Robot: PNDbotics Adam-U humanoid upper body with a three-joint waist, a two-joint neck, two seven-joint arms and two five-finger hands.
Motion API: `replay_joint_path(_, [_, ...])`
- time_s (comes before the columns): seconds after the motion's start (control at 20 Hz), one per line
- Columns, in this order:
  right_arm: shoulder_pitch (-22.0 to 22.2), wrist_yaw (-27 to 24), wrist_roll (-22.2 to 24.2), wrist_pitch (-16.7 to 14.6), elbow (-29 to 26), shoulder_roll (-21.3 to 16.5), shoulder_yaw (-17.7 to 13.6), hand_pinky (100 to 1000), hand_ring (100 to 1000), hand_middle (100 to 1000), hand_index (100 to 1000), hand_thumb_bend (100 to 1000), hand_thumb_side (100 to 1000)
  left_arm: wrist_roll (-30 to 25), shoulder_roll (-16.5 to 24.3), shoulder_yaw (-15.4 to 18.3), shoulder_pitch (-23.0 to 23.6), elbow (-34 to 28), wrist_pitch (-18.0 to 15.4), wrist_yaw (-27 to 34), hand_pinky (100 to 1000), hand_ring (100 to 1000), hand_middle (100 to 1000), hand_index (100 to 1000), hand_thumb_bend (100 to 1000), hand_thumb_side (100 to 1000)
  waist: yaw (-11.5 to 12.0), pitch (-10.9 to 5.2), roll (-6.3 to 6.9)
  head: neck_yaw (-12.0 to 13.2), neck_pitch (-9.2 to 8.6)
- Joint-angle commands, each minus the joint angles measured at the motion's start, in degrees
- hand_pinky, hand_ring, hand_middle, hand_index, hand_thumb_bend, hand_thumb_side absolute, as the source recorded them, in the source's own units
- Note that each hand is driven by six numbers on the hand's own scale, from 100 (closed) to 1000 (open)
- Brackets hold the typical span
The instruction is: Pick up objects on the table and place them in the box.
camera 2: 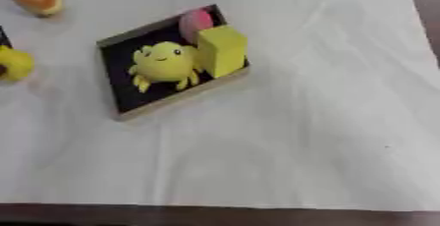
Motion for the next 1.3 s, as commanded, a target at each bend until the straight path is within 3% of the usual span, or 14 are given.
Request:
replay_joint_path(0.05, [-0.7, -0.2, -0.2, 0.0, -0.2, -1.4, -1.1, 821, 830, 729, 868, 154, 499, 0.9, 0.6, 0.6, -2.7, -5.2, -0.2, 1.8, 726, 675, 600, 648, 100, 100, 0.2, -1.19, 0.95, -0.7, 0.19])
replay_joint_path(0.35, [-1.1, 0.0, 0.1, -0.1, -0.1, -1.1, -0.8, 821, 830, 729, 869, 153, 501, -1.5, -4.0, -2.4, -9.5, -8.5, -0.1, 5.1, 722, 676, 599, 654, 100, 100, 0.3, -1.6, 0.86, -1.4, 0.25])
replay_joint_path(0.65, [-1.6, -0.1, 0.6, -0.4, 0.1, -0.3, -0.5, 822, 830, 730, 869, 153, 503, -5.5, -12.3, -6.5, -17.0, -4.1, -0.4, 6.5, 726, 685, 606, 667, 100, 100, 0.1, -2.07, 0.77, -1.4, 0.38])
replay_joint_path(1.0, [-1.7, -0.3, 0.7, -0.4, -0.5, 0.0, -0.5, 822, 829, 730, 869, 147, 508, -6.2, -16.9, -8.6, -19.0, 6.2, -0.7, 2.9, 730, 696, 616, 678, 100, 100, -0.2, -2.1, 0.95, -1.7, 0.38])
replay_joint_path(1.3, [-1.9, -0.5, 0.7, -0.3, -0.8, 0.3, -0.5, 822, 828, 731, 869, 146, 511, -5.3, -18.7, -9.5, -19.6, 10.1, -2.2, -0.4, 751, 719, 640, 698, 107, 100, -0.4, -1.93, 0.91, -1.8, 0.23])
